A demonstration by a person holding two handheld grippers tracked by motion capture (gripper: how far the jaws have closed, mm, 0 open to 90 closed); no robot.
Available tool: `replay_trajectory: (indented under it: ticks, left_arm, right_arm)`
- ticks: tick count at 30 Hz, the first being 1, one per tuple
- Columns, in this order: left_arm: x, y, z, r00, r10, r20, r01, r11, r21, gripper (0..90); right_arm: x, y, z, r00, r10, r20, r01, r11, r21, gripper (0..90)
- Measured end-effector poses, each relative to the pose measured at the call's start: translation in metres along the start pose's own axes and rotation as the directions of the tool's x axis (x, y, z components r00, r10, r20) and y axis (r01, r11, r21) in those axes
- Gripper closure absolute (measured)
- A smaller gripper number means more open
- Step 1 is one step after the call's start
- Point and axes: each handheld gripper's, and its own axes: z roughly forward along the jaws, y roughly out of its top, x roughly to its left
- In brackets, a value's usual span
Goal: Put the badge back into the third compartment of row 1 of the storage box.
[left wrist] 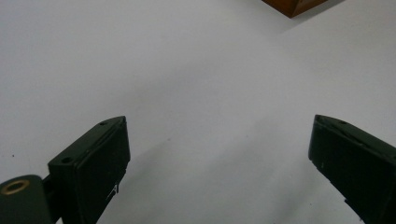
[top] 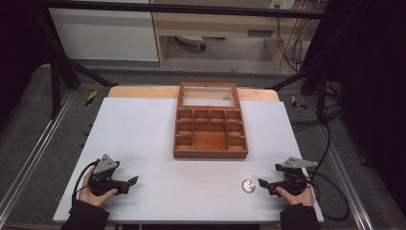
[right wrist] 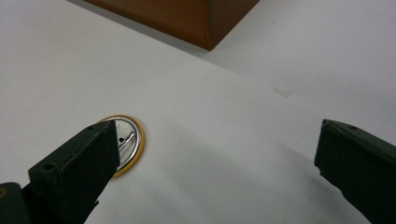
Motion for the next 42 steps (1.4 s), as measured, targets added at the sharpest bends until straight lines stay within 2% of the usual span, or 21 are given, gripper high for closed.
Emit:
replay_trajectory:
  ticks: [15, 25, 42]
  left_arm:
    - [0.001, -0.002, -0.001, 1.0000, -0.009, 0.000, 0.009, 1.0000, -0.001, 5.8]
    - [0.001, -0.002, -0.002, 0.9999, -0.011, -0.006, 0.011, 0.9999, -0.004, 6.1]
    - [0.001, -0.003, -0.003, 0.9998, -0.016, -0.012, 0.016, 0.9999, -0.005, 6.9]
  right_arm:
    - [0.003, 0.000, 0.001, 1.0000, -0.006, 0.005, 0.006, 1.000, 0.021, 0.8]
    - [0.011, 0.002, 0.003, 0.9998, -0.022, 0.004, 0.022, 0.999, 0.044, 1.0]
    - [0.032, 0.010, 0.011, 0.9951, -0.098, -0.005, 0.099, 0.992, 0.079, 2.0]
